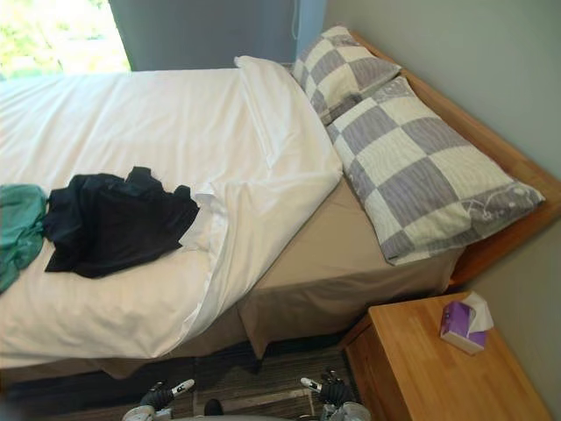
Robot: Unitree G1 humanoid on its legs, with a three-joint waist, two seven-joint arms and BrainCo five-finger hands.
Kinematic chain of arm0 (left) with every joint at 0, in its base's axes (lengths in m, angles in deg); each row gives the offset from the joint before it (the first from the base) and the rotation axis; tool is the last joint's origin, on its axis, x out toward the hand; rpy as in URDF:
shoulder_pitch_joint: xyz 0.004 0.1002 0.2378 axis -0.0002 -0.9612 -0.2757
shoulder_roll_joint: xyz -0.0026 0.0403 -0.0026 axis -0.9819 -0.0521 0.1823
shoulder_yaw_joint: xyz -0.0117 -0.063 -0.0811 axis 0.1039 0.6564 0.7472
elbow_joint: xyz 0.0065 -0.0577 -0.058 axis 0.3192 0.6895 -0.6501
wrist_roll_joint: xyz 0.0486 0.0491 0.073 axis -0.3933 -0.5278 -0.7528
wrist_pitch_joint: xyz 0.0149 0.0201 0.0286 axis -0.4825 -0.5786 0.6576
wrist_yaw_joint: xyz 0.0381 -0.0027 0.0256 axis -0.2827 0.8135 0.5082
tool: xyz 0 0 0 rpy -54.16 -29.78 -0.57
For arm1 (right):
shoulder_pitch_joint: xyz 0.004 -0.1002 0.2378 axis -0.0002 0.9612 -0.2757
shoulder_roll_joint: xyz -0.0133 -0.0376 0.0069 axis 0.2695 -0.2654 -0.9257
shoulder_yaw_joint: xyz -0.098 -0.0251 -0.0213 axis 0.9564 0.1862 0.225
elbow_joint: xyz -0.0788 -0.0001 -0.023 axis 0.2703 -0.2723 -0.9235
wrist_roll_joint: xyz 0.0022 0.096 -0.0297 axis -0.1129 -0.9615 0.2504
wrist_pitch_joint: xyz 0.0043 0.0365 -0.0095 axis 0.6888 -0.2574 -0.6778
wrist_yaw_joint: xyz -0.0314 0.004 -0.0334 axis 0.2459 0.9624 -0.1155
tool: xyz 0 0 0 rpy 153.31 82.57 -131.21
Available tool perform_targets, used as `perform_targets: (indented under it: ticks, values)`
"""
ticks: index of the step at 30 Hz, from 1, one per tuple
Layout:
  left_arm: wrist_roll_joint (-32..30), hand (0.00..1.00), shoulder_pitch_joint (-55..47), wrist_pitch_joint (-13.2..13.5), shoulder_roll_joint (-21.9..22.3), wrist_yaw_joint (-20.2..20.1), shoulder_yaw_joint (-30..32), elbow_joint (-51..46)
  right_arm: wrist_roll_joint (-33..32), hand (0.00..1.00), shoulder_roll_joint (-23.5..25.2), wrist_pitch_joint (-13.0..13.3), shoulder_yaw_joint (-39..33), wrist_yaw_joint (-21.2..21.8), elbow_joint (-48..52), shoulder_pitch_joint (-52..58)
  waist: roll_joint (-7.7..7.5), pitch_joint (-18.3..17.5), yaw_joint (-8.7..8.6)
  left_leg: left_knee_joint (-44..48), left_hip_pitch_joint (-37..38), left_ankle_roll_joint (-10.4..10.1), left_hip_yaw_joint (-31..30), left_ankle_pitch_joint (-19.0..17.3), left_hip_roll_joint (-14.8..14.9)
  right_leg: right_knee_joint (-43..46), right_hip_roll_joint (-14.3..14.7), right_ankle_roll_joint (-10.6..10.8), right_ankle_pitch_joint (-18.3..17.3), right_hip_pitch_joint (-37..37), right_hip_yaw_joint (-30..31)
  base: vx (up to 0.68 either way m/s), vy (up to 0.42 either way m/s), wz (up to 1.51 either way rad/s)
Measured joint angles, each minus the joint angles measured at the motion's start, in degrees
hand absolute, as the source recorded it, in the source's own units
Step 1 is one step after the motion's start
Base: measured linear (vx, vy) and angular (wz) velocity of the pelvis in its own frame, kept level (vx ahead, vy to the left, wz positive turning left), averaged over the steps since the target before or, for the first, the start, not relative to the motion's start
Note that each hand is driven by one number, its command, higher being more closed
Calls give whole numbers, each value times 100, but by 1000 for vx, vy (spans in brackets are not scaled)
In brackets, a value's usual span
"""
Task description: Tidy the bed and pick cloth on bed and put in laundry
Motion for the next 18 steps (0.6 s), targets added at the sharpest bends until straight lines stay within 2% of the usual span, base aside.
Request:
perform_targets:
  ticks: [4, 8, 10, 12, 13, 14, 16, 18]
  values:
    - [-18, 0, -1, 31, 24, -17, -15, 16, -154, 0, 58, 51, 16, -5, 236, 169, -9, -19, -10, 1, 52, 13, 158, -60, 35, -44, -23, 54, 133, -3, 88, 27, 6, -14]
    - [-53, 0, -25, 36, 5, -23, -28, 57, -532, 0, 70, 139, 74, -334, 343, 369, -31, -178, -9, 2, 82, 12, 202, -78, -8, -31, -80, 131, 219, -10, 98, 86, 4, -3]
    - [-49, 0, -51, 36, 1, -28, -28, 53, -1118, 0, 53, 313, 206, -808, 500, 448, -39, -206, -1, 2, 167, -10, 228, -98, -22, 101, -90, 112, 235, -10, 189, 115, -18, -1]
    - [-45, 0, -53, 34, 0, -38, -28, 50, -1246, 0, 74, 403, 212, -1053, 726, 571, -28, -226, -2, 2, 179, -21, 233, -106, -25, 136, -86, 111, 236, -16, 254, 71, -30, 1]
    - [-40, 0, -87, 18, -20, -99, -26, 17, -1242, 0, 62, 490, 195, -1467, 1090, 679, 1, -258, -14, 2, 178, -23, 238, -107, -29, 146, -88, 111, 236, -20, 261, 67, -53, 0]
    - [-40, 0, -112, 6, -23, -115, -27, -25, -1242, 0, 48, 513, 168, -1619, 1296, 711, 13, -271, -16, 2, 178, -22, 246, -107, -29, 145, -88, 111, 236, -23, 263, 62, -58, -2]
    - [-48, 0, -194, -34, -16, -202, -34, -167, -882, 0, -32, 501, -22, -2359, 2569, 797, 56, -304, -17, 2, 178, 0, 257, -91, -24, 145, -85, 111, 236, -26, 263, 45, -74, -2]
    - [-53, 0, -250, -59, -17, -223, -84, -252, -467, 0, -181, 453, -75, -2723, 3627, 768, 118, -309, -16, 2, 166, -11, 262, -100, -16, 143, -81, 111, 236, -39, 263, 26, -65, 0]
